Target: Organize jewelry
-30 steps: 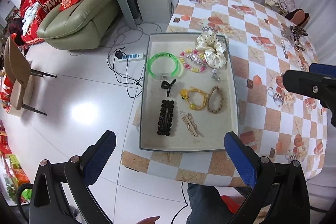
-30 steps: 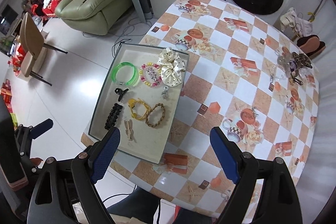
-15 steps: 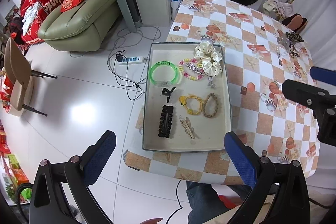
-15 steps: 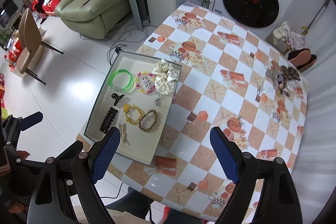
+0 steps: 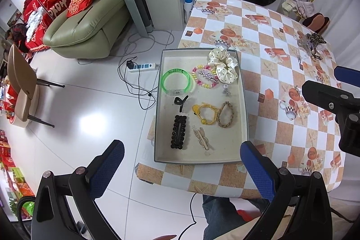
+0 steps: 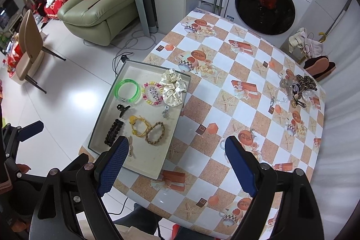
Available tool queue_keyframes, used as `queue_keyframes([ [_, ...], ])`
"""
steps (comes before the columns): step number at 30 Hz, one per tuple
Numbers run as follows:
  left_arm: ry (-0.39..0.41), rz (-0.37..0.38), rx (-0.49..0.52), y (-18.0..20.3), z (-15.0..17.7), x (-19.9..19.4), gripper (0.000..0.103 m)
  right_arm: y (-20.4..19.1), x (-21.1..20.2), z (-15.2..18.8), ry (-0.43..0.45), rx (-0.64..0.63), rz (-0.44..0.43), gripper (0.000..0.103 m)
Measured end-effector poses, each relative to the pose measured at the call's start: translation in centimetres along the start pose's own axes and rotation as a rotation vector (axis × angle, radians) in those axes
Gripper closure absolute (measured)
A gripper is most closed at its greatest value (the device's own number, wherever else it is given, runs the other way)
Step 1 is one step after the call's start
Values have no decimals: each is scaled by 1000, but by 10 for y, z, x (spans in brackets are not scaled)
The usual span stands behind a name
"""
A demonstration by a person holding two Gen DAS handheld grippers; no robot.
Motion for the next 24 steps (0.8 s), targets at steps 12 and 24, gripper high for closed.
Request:
queue_keyframes([
  [12, -5, 3, 10, 1, 2, 0, 0, 2, -2, 1, -8, 7, 5, 14],
  [24, -5, 2, 15, 3, 3, 0, 0, 2, -3, 2, -8, 7, 6, 14],
])
Point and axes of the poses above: each gripper's, at about its wrist camera, not at the fingertips, and x roughly the way its jaws point, y to its right, z to its underside, the point moved 5 cm from there along x, roughly the way its jaws point, and after that the axes turned 1 degree about -x, right-handed, at the moved point
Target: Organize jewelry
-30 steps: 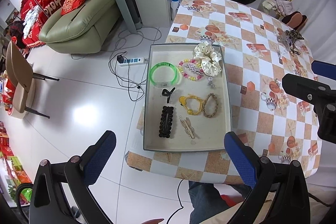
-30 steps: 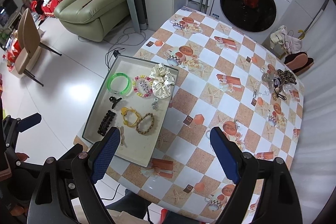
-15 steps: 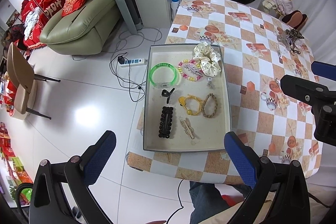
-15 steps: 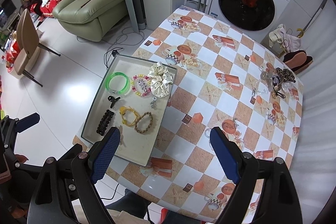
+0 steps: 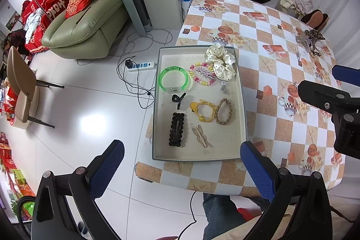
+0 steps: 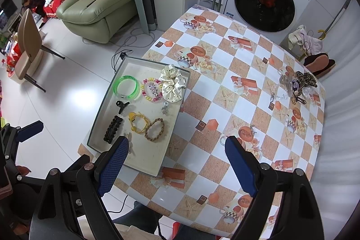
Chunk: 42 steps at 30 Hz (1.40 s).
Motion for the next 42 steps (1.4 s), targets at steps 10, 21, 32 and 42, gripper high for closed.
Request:
queue_keyframes([
  [10, 0, -1, 0, 1, 2, 0, 0, 0, 0, 0, -1, -1, -1, 14],
  [21, 0, -2, 0, 2, 3, 0, 0, 0, 0, 1, -2, -1, -1, 14],
  [32, 0, -3, 1, 2, 2, 0, 0, -1, 1, 1, -2, 0, -1, 14],
  [42, 0, -4, 1, 2, 2, -1, 0, 0, 0, 1, -2, 2, -2, 14],
])
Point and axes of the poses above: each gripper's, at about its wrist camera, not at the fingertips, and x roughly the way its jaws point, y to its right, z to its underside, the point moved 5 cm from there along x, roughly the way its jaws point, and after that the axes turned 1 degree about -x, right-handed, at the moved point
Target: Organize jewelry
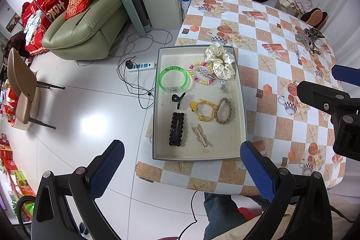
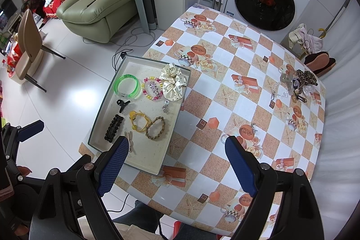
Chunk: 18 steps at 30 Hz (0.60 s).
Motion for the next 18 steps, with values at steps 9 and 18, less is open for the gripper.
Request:
queue_keyframes([
  [9, 1, -1, 0, 1, 0, 0, 0, 0, 0, 0, 0, 0, -1, 14],
  [18, 0, -1, -1, 2, 0, 0, 0, 0, 0, 0, 0, -1, -2, 14],
])
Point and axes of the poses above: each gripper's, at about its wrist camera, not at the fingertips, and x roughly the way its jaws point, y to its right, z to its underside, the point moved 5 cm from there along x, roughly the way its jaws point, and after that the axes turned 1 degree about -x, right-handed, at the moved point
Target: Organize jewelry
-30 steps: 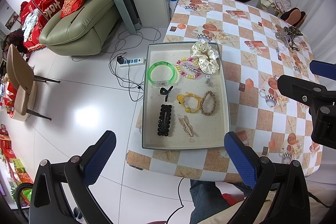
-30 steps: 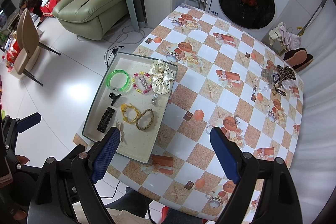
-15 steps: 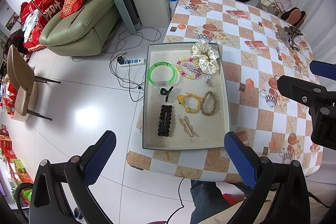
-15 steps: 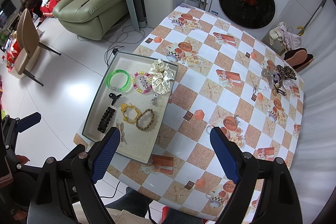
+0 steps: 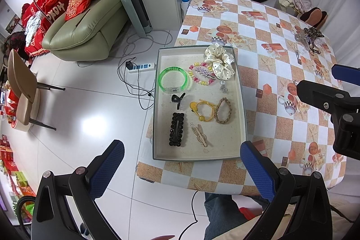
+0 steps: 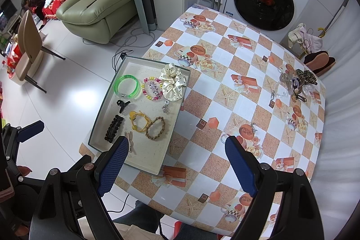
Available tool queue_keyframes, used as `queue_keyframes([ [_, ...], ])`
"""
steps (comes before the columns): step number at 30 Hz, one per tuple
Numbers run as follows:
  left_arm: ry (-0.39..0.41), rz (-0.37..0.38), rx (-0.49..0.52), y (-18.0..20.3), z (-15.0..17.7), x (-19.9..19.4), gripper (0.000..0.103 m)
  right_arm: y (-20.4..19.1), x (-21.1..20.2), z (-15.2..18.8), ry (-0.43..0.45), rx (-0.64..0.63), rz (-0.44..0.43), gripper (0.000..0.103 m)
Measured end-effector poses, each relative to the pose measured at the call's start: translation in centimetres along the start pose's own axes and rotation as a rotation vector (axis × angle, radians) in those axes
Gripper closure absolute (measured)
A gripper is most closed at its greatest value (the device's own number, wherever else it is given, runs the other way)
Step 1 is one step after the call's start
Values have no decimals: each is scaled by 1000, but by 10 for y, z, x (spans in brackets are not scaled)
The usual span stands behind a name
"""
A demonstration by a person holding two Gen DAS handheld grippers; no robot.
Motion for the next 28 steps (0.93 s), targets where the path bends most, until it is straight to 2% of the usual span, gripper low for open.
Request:
queue_keyframes([
  [28, -2, -8, 5, -6, -2, 2, 0, 0, 0, 1, -2, 1, -2, 14],
])
Point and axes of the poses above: each gripper's, at about its wrist camera, not at the fingertips, and x roughly the way its jaws point, y to its right, z to its underside, the point moved 5 cm from there along x, roughly the way its jaws point, and after that the axes turned 1 degree about -x, right-handed, at the moved point
